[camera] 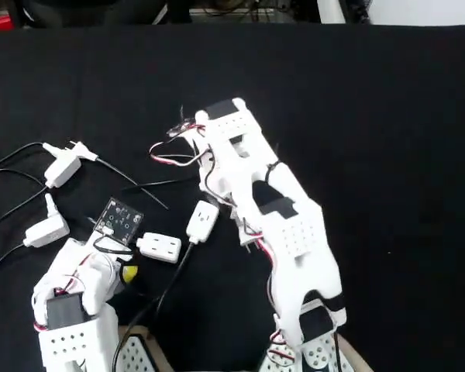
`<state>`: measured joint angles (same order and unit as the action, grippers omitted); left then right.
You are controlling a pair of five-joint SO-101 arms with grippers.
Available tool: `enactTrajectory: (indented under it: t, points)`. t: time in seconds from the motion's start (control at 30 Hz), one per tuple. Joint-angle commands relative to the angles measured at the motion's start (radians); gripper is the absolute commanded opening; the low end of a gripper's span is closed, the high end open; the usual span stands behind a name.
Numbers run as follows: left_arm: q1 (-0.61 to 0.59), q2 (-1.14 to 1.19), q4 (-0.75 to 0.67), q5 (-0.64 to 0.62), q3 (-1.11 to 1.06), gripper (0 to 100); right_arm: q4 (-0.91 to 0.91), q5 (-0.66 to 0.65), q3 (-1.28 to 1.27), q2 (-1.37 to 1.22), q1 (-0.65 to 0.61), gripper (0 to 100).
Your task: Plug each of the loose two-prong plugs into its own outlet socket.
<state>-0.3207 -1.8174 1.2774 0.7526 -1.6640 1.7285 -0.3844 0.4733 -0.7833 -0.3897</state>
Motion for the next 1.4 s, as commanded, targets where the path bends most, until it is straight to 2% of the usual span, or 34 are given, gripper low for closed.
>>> enactTrajectory:
  t: [0.0, 0.2, 0.37, 0.53, 0.6, 0.7, 0.8, 0.87, 1.1, 1.17, 1.27, 1.37]
  points:
    - [0.001, -0.005, -0.002, 0.005, 0.004, 34, 0.034, 0.008, 0.068, 0.013, 0.041, 1.4]
    - [0.001, -0.005, -0.002, 0.009, 0.004, 34, 0.035, 0.008, -0.050, 0.136, -0.012, 1.2]
    - [0.001, -0.005, -0.002, 0.009, 0.004, 34, 0.029, 0.008, -0.272, 0.466, -0.109, 1.2]
    - [-0.012, -0.006, -0.003, -0.014, 0.012, 34, -0.051, 0.008, -0.478, 0.843, -0.127, 1.2]
    - [-0.028, -0.008, -0.021, -0.095, 0.033, 34, -0.126, 0.008, -0.596, 0.978, -0.147, 1.2]
    - [-0.031, -0.008, -0.078, -0.287, 0.087, 34, -0.273, 0.009, -0.817, 1.167, -0.221, 1.2]
    - [-0.012, -0.006, -0.126, -0.439, 0.157, 35, -0.473, 0.100, -1.032, 1.346, -0.315, 1.2]
    - [-0.016, -0.006, -0.153, -0.491, 0.185, 34, -0.628, 0.181, -1.155, 1.446, -0.336, 1.2]
    - [-0.091, -0.006, -0.166, -0.400, 0.166, 34, -1.134, 0.446, -1.550, 1.646, -0.328, 1.2]
    - [-0.097, -0.006, -0.167, -0.371, 0.168, 34, -1.252, 0.520, -1.641, 1.692, -0.281, 1.3]
    - [-0.090, -0.006, -0.164, -0.261, 0.177, 34, -1.372, 0.549, -1.741, 1.778, -0.189, 1.3]
    - [-0.074, -0.005, -0.160, -0.149, 0.168, 34, -1.416, 0.549, -1.817, 1.896, -0.130, 1.3]
